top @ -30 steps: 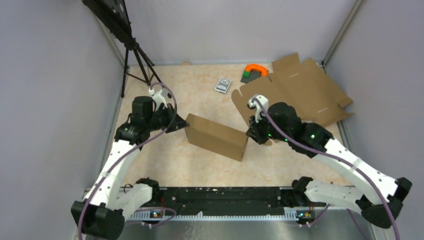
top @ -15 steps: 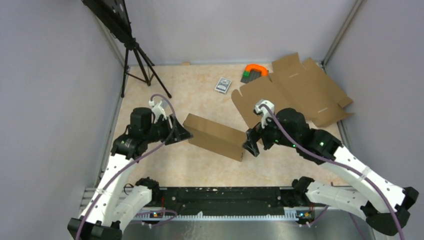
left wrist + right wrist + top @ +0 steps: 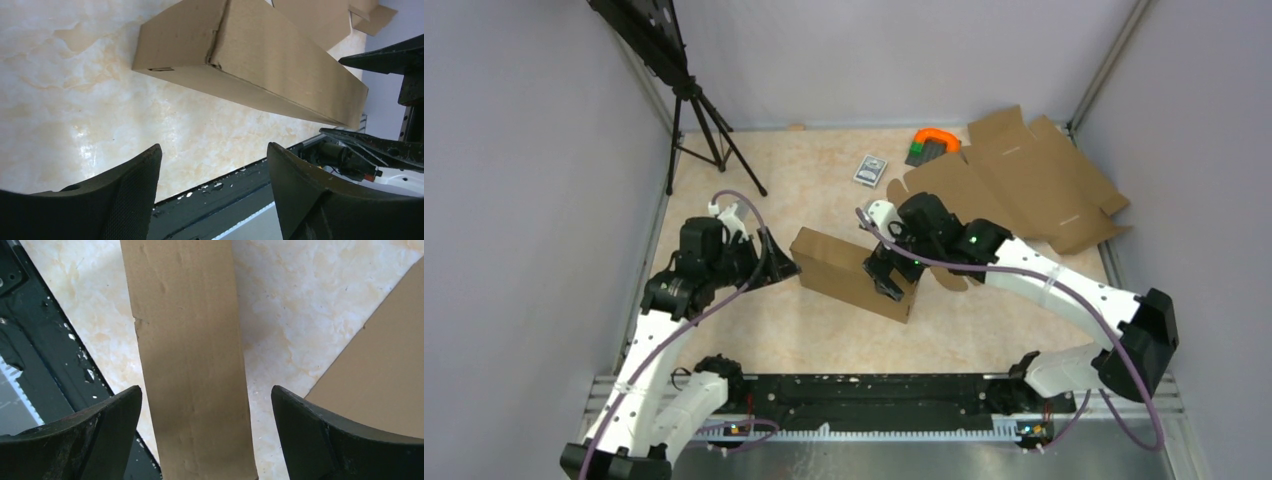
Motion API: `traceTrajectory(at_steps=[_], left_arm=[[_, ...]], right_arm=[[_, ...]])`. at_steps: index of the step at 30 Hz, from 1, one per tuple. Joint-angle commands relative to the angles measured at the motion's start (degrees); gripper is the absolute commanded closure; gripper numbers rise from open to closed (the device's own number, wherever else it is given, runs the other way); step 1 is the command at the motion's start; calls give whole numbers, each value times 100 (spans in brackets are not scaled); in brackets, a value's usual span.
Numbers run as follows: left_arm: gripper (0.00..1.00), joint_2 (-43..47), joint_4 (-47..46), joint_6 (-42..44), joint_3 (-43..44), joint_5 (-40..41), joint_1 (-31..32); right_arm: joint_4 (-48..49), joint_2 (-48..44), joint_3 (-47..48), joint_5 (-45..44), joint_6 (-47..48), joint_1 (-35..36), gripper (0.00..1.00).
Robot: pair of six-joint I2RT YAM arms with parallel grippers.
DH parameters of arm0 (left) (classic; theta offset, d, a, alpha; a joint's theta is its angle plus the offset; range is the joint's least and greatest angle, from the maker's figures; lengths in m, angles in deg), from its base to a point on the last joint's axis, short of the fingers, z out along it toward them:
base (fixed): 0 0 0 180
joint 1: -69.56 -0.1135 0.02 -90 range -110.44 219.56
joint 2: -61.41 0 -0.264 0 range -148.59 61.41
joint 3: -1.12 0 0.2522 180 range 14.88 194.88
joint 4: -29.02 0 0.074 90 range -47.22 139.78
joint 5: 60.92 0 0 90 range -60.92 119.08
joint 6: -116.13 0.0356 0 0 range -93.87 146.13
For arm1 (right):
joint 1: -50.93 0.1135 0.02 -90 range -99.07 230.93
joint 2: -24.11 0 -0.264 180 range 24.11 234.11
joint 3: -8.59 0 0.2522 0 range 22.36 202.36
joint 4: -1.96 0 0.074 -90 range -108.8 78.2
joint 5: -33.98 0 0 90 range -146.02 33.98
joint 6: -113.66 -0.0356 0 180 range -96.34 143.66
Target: Fold the paper box
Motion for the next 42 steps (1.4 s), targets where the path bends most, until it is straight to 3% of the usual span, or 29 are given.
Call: traceTrajectory(at_steps=[1, 5, 7, 9, 10, 11, 14, 19, 21, 24, 25, 26, 28, 29, 32, 36, 42], left_arm=[[22, 70, 172, 314, 200, 104, -191], [22, 60, 187, 375, 166, 123, -296], [22, 80, 202, 404, 166, 152, -429], [21, 73, 304, 467, 226, 252, -584], [21, 50, 389, 498, 275, 435, -646], [21, 39, 545, 525, 335, 617, -693], [20, 134, 720, 577, 460, 947, -746], [19, 417, 670, 582, 437, 1284, -759], [19, 400, 703, 623, 389, 1302, -759], [19, 350, 657, 639, 239, 1281, -764], [19, 339, 618, 635, 182, 1269, -767], [19, 339, 578, 616, 131, 1253, -768], [19, 337, 496, 569, 48, 1223, -768], [19, 333, 463, 543, 38, 1200, -776], [16, 298, 429, 472, 33, 1116, -777], [2, 332, 356, 478, 67, 874, -777], [2, 460, -237, 441, -209, 663, -768]], right_arm=[[342, 275, 374, 73, 408, 226, 1], [478, 605, 437, 140, 438, 330, 4], [417, 795, 613, 132, 468, 330, 26], [290, 1004, 887, 0, 447, 330, 72], [192, 1120, 1043, -155, 361, 332, 87], [130, 1207, 1192, -334, 277, 332, 90], [164, 1400, 1478, -1065, 174, 560, 79], [469, 1829, 1997, -3077, 372, 794, 78], [623, 2098, 2251, -3777, 659, 795, 84], [1404, 2437, 2376, -4485, 1265, 813, 82], [1686, 2525, 2398, -4508, 1477, 841, 77], [1878, 2637, 2464, -4483, 1639, 882, 63], [2120, 2858, 2637, -4366, 1942, 1004, 21], [2146, 2940, 2742, -4253, 1980, 1080, 8], [1961, 2787, 2824, -3357, 1605, 1164, 4], [2685, 1787, 1724, -2771, 1282, 1017, 3], [3030, 100, 85, -1844, -5, -113, 3]])
